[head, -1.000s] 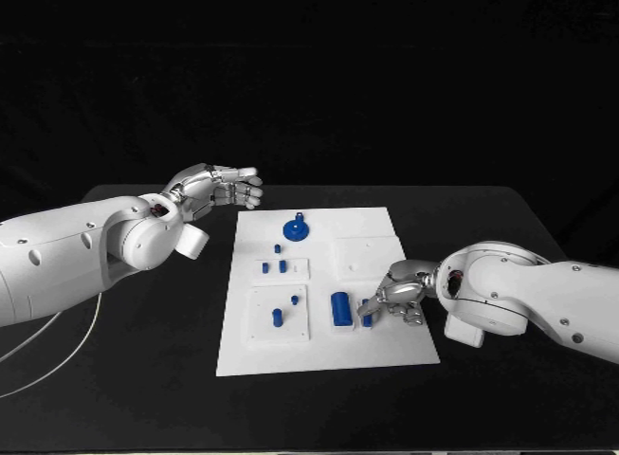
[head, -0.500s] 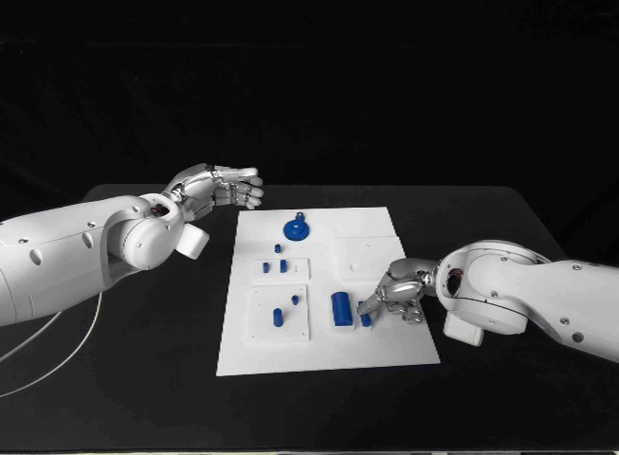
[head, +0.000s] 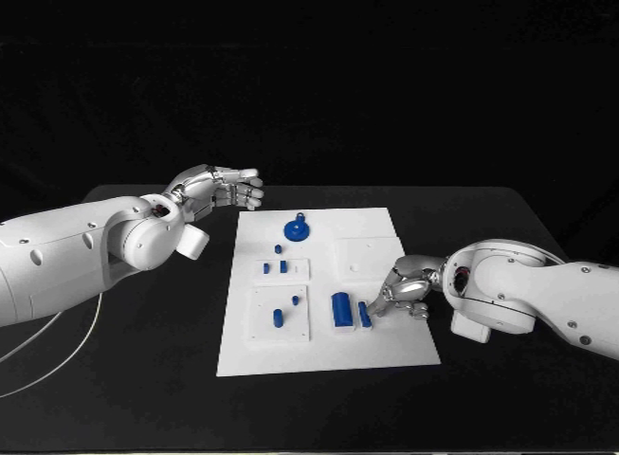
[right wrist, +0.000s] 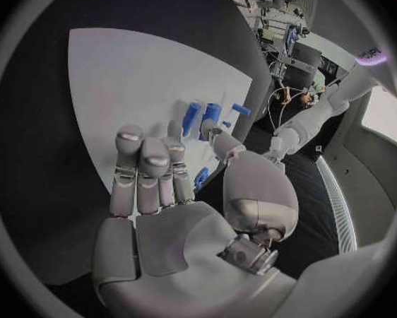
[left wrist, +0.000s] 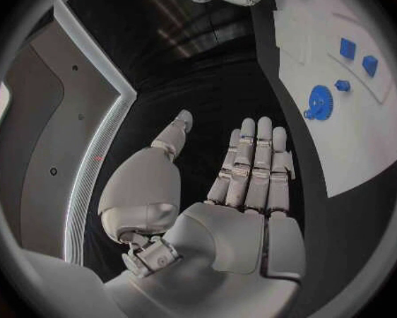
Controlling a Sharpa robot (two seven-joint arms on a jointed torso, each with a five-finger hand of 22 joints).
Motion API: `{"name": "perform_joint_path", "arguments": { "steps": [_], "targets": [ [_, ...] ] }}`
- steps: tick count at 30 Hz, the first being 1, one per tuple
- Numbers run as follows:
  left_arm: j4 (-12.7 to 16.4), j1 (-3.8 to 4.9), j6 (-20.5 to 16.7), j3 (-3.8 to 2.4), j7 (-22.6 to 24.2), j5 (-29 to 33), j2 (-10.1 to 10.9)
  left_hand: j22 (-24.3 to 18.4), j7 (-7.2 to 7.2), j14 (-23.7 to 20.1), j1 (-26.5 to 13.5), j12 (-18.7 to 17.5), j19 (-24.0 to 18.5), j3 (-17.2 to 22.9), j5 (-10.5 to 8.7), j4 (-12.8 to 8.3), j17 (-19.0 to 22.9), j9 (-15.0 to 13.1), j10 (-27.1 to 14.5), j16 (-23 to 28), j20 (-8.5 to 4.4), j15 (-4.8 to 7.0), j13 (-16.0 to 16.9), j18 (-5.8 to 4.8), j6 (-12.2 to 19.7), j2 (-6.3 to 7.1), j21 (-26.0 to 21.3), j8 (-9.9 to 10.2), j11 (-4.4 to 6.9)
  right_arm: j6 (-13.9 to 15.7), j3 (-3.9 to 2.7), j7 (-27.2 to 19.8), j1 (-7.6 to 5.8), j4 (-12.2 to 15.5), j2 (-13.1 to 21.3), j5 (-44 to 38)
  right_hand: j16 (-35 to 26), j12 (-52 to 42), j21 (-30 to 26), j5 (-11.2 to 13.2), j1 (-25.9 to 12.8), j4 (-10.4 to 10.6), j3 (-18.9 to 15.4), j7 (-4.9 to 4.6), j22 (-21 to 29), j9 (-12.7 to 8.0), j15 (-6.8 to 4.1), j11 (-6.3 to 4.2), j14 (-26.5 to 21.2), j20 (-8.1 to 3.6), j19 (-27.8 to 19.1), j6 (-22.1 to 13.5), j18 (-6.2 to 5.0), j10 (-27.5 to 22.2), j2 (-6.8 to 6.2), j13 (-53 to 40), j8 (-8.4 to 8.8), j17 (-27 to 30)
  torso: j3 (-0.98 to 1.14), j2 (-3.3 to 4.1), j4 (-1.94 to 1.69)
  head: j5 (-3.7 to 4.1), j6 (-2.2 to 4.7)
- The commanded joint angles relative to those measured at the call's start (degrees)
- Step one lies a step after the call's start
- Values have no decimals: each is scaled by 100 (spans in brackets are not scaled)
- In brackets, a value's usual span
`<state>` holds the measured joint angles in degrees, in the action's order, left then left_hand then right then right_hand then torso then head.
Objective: Assemble the parts on the task board
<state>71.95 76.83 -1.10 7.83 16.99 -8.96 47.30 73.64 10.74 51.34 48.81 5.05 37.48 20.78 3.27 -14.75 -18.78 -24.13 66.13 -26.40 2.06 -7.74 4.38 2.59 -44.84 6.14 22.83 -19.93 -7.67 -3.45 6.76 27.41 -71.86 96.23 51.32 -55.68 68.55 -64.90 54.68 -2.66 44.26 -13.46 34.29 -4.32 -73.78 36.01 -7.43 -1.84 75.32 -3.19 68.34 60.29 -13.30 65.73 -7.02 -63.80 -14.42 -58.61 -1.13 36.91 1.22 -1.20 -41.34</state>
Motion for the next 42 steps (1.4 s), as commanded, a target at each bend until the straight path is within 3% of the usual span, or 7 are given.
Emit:
{"name": "perform_joint_path", "arguments": {
  "steps": [1, 5, 8, 23, 31, 42],
  "targets": [
    [14, 5, 91, -4, 31, -17, -4, 7, -14, 1, -32, -29, -14, -16, -27, -5, -8, 7, 6, 34, 16, -22, -1, 61, 40, -5, -28, -33, -21, -314, -1, -70, 2, 45, 17, -189, -21, 27, -5, -24, 65, -53, -2, -26, 6, -8, -44, 5, 6, -29, 5, 26, -170, 19, -6, -7, 7, 7, -1, 1, 5, 9, 1],
    [14, 5, 93, -4, 31, -18, -1, 8, -14, 1, -32, -29, -14, -16, -27, -5, -8, 7, 6, 34, 16, -22, -1, 61, 40, -5, -28, -33, -21, -360, 0, -70, 8, 57, 22, -173, -22, 28, -5, -23, 74, -61, -2, -27, 7, -9, -44, 6, 6, -29, 5, 25, -170, 19, -9, -7, 7, 8, -1, -1, 7, 18, 9],
    [15, 5, 99, -4, 32, -19, -1, 8, -14, 1, -31, -29, -15, -15, -27, -5, -8, 7, 6, 34, 16, -22, -1, 61, 40, -5, -29, -33, -21, -345, 1, -71, 27, 66, 30, -169, -22, 28, -2, -17, 166, -159, -8, -27, 6, -8, -43, 5, 5, -30, 5, 24, -170, 18, -93, -9, 8, 8, 0, 0, 5, 18, 7],
    [9, 5, 111, -3, 27, -20, -9, 14, -14, 2, -33, -29, -16, -15, -27, -5, -11, 8, 8, 36, 17, -22, 0, 59, 41, -7, -32, -33, -21, -342, 1, -55, 136, 26, -36, -124, -29, 39, -16, -15, 52, -57, -81, -30, 28, -8, -40, 9, 8, -5, 16, 30, -170, 21, -41, -8, 10, 15, 2, 1, -4, 34, -1],
    [4, 5, 116, -1, 22, -20, -11, 17, -13, 2, -36, -29, -16, -15, -27, -4, -13, 8, 8, 37, 17, -22, 0, 58, 41, -9, -34, -33, -21, -259, 1, -17, 143, -50, -92, -227, -26, 44, -21, -15, -41, 71, -96, -27, 41, -10, -42, 6, 10, -1, 18, 38, -170, 27, 109, -10, 12, 13, 1, -3, -2, 25, -12],
    [2, 5, 135, 3, -1, -22, -18, 22, -12, 3, -49, -29, -15, -16, -28, 5, -16, 9, 9, 38, 17, -22, 0, 56, 42, -15, -37, -34, -21, -167, 1, 29, 160, -141, -196, -463, -21, 44, -19, -16, -36, 189, -11, -21, 43, -10, -47, 0, 8, -7, 10, 51, -170, 35, 419, -16, 13, 10, 0, 0, -2, 17, -16]
  ]
}}
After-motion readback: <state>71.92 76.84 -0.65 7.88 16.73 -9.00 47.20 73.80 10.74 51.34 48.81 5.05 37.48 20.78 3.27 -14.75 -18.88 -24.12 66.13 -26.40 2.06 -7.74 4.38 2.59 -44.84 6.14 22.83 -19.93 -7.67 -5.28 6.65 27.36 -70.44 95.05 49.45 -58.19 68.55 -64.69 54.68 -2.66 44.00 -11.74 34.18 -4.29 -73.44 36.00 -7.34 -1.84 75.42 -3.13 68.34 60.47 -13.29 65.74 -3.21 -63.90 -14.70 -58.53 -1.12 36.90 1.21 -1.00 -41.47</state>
